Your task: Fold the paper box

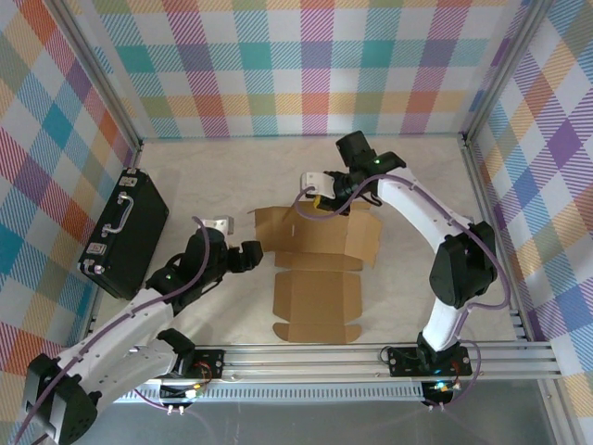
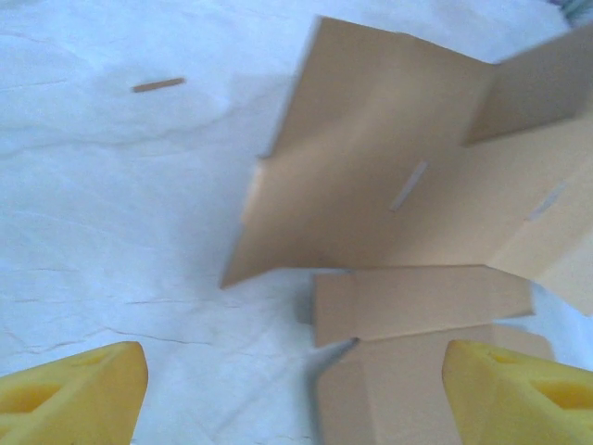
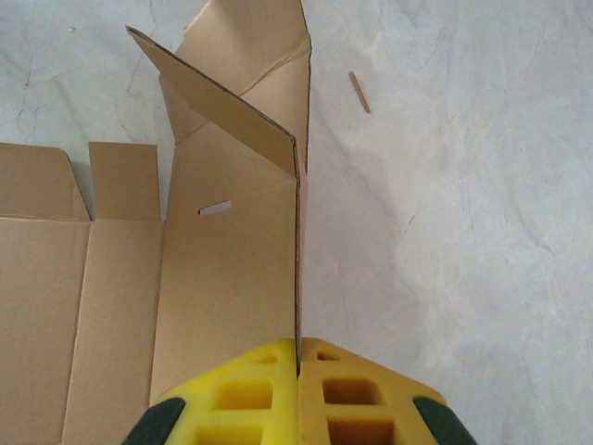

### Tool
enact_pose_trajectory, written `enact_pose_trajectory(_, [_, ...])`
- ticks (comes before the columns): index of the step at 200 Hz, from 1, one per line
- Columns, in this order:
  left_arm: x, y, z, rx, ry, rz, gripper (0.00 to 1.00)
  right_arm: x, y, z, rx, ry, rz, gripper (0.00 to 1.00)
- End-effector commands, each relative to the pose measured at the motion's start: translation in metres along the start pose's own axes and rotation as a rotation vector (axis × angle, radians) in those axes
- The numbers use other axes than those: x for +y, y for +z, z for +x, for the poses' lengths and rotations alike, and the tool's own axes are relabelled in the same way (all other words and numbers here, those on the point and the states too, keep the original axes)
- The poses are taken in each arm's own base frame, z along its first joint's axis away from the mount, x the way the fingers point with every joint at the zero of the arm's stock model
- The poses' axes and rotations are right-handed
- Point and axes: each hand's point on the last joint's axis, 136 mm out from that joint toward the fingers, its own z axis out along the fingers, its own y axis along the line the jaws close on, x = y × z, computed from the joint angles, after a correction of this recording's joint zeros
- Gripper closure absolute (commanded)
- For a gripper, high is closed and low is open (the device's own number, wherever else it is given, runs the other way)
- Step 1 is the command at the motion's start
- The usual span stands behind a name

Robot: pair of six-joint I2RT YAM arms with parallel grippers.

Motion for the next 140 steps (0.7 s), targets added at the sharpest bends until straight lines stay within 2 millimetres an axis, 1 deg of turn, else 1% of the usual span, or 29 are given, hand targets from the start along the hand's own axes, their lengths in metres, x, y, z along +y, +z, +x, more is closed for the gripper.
enact_pose_trajectory(1, [-0.003,0.014,-0.004,0.03,0.112,0.019,0.19,0.013,0.002,-0.008,-0.037,-0.088,-0.03,1.0])
enact_pose_trajectory(19, [-0.012,0.026,-0.009,0.033,0.195,0.051,0.21,0.016,0.004,-0.009,-0.036,-0.102,-0.036,1.0])
enact_pose_trajectory(39, [-0.024,0.03,-0.017,-0.019,0.285,0.112,0.2,0.015,0.005,-0.009,-0.035,-0.112,-0.03,1.0])
enact_pose_trajectory(59, [-0.037,0.033,-0.017,-0.055,0.355,0.19,0.2,0.015,0.002,-0.013,-0.045,-0.122,-0.023,1.0])
enact_pose_trajectory(82, [-0.037,0.035,-0.02,-0.068,0.393,0.187,0.21,0.014,-0.001,-0.017,-0.059,-0.134,-0.014,1.0])
enact_pose_trajectory(109, [-0.033,0.043,-0.015,-0.06,0.43,0.173,0.21,0.015,-0.005,-0.021,-0.068,-0.147,-0.01,1.0])
enact_pose_trajectory(127, [-0.031,0.047,-0.014,-0.059,0.439,0.162,0.25,0.017,-0.007,-0.022,-0.074,-0.155,-0.014,1.0])
enact_pose_trajectory(140, [-0.029,0.049,-0.013,-0.066,0.446,0.156,0.3,0.018,-0.009,-0.022,-0.079,-0.162,-0.013,1.0])
